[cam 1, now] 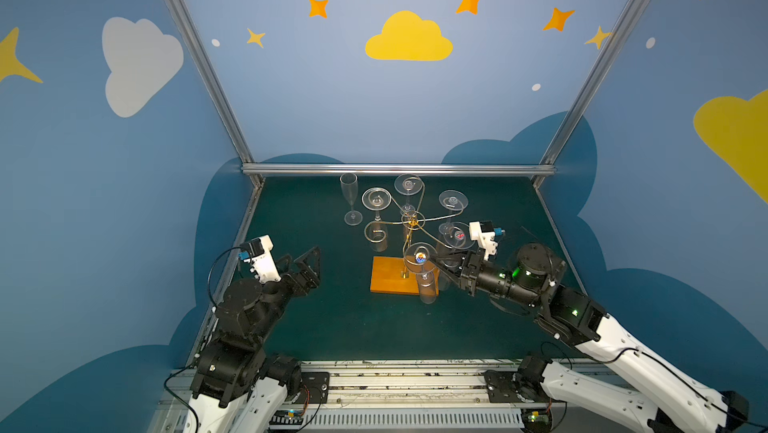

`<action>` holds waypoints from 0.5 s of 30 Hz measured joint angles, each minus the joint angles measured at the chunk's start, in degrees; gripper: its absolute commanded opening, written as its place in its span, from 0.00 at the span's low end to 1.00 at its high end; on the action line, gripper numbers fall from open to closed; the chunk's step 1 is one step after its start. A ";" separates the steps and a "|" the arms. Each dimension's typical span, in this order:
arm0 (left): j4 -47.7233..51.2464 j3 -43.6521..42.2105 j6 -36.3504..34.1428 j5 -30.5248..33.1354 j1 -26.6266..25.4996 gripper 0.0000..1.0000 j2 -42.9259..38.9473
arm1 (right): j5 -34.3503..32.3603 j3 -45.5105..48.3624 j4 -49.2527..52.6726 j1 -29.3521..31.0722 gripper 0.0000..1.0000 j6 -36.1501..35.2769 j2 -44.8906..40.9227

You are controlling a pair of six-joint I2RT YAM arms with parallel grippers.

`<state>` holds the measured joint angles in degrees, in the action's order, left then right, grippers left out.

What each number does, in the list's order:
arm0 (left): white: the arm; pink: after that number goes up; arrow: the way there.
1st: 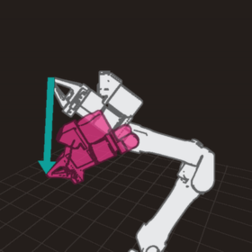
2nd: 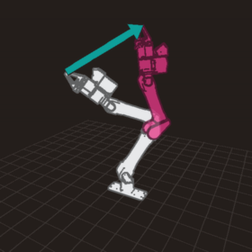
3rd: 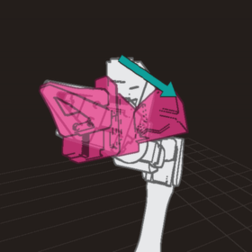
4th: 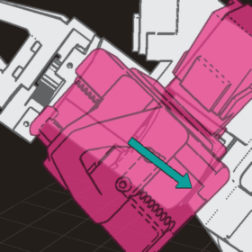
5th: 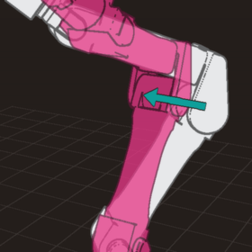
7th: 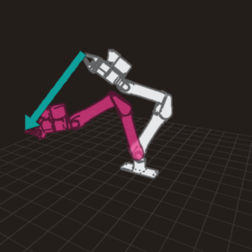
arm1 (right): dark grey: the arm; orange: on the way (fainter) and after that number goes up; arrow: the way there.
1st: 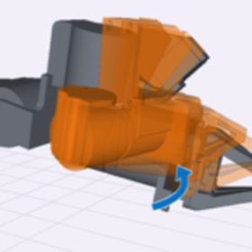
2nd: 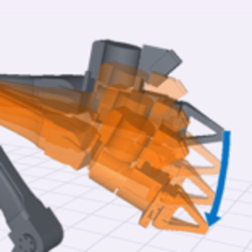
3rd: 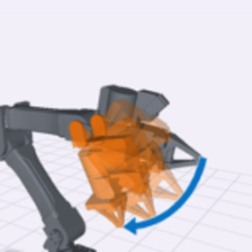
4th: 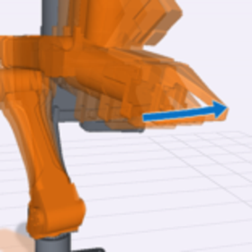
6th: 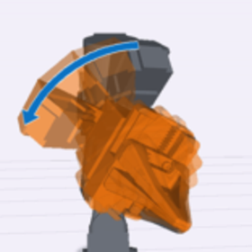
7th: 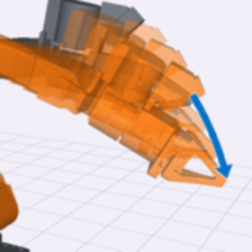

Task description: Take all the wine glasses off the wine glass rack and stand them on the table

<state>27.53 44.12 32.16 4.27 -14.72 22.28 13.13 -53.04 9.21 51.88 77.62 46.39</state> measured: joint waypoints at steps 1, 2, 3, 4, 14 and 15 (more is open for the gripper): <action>0.00 0.00 0.00 0.00 0.00 0.92 -0.02 | -0.02 0.00 -0.02 0.07 0.00 0.04 0.00; 0.00 0.00 0.00 0.00 0.00 0.92 -0.11 | -0.02 0.00 -0.02 0.11 0.00 0.15 0.00; -0.02 0.00 0.00 0.00 0.00 0.92 -0.20 | -0.02 0.00 -0.04 0.15 0.00 0.20 0.00; -0.04 0.00 0.00 0.00 0.00 0.92 -0.24 | -0.02 0.00 -0.04 0.20 0.00 0.20 0.00; -0.11 0.00 -0.02 -0.02 0.00 0.93 -0.35 | -0.09 -1.03 -0.81 1.51 0.00 0.61 1.60; -0.11 0.00 -0.02 -0.04 0.00 0.93 -0.46 | -0.09 -1.31 -0.85 1.57 0.00 0.59 1.77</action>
<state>27.42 44.12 32.14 4.23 -14.72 21.82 13.04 -54.35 8.36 53.45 78.22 48.16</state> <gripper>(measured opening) 0.927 0.064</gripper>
